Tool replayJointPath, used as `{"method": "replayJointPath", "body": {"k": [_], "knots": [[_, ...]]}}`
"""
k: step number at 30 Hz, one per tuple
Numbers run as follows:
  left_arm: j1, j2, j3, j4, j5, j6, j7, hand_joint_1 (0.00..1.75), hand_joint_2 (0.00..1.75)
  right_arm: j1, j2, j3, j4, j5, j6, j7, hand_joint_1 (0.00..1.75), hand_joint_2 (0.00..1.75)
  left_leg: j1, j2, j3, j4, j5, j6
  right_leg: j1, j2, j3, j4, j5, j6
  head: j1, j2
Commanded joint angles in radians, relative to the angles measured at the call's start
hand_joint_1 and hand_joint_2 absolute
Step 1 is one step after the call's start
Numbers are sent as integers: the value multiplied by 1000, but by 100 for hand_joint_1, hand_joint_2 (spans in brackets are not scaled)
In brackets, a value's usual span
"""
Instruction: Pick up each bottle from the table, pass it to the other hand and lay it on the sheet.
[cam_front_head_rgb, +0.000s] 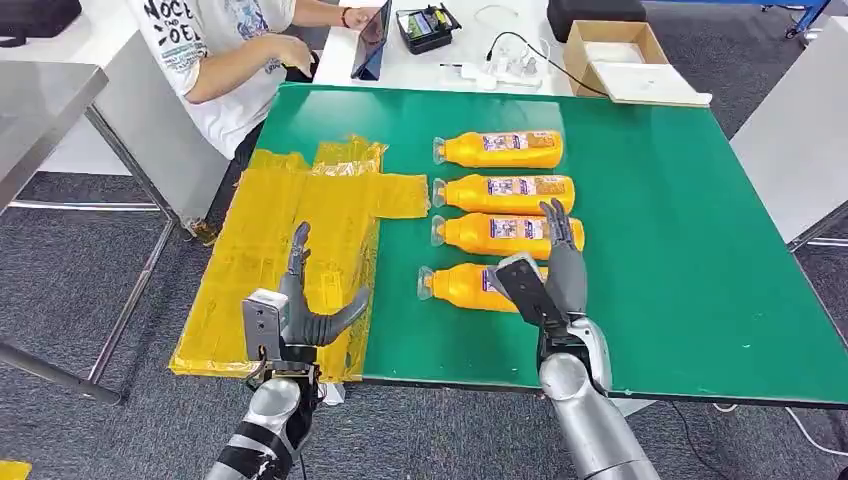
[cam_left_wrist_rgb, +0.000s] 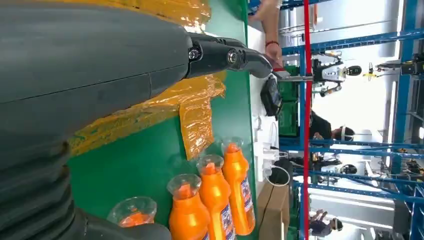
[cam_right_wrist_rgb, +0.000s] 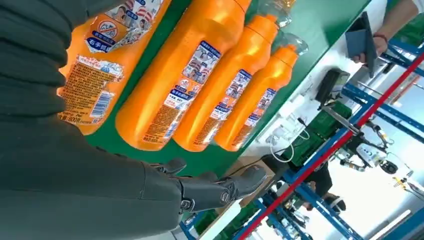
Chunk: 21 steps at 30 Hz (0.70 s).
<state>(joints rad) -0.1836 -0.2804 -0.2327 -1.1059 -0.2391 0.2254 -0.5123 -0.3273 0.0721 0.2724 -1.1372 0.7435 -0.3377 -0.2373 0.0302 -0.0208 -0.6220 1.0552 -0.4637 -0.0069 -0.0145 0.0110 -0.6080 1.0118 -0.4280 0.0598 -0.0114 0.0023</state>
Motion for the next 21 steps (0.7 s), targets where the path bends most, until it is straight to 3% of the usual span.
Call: {"method": "replayJointPath", "body": {"k": [1, 3, 11, 12, 21], "knots": [[-53, 23, -1, 84, -32, -10, 5, 0, 175, -184, -60, 108, 258, 11, 150, 66, 0, 175, -1, 4, 4, -2, 0, 2, 0, 2, 2, -1, 1, -2, 0, 0], [-55, 21, 3, 89, -35, -14, 6, 0, 175, -222, -60, 133, 309, 62, 115, 63, 0, 175, -1, 3, 2, -1, 0, 1, 0, 2, 1, 0, 1, -1, 0, 0], [-74, 31, 20, 133, -23, -22, 4, 0, 175, -343, -99, 222, 483, 32, 330, 43, 0, 175, -1, 2, 2, -1, 1, 1, 0, 1, 2, 0, 1, -1, 0, 0], [-78, 31, 21, 140, -21, -23, 0, 0, 175, -361, -104, 237, 510, 33, 341, 43, 0, 175, -2, 4, 8, -5, 1, 3, -1, 1, 6, -3, 1, -3, 0, 0], [-82, 33, 22, 148, -18, -24, -5, 0, 175, -395, -107, 262, 556, 25, 366, 39, 0, 175, -1, 3, 4, -1, 1, 2, 0, 1, 3, -1, 1, -1, 0, 0]]}}
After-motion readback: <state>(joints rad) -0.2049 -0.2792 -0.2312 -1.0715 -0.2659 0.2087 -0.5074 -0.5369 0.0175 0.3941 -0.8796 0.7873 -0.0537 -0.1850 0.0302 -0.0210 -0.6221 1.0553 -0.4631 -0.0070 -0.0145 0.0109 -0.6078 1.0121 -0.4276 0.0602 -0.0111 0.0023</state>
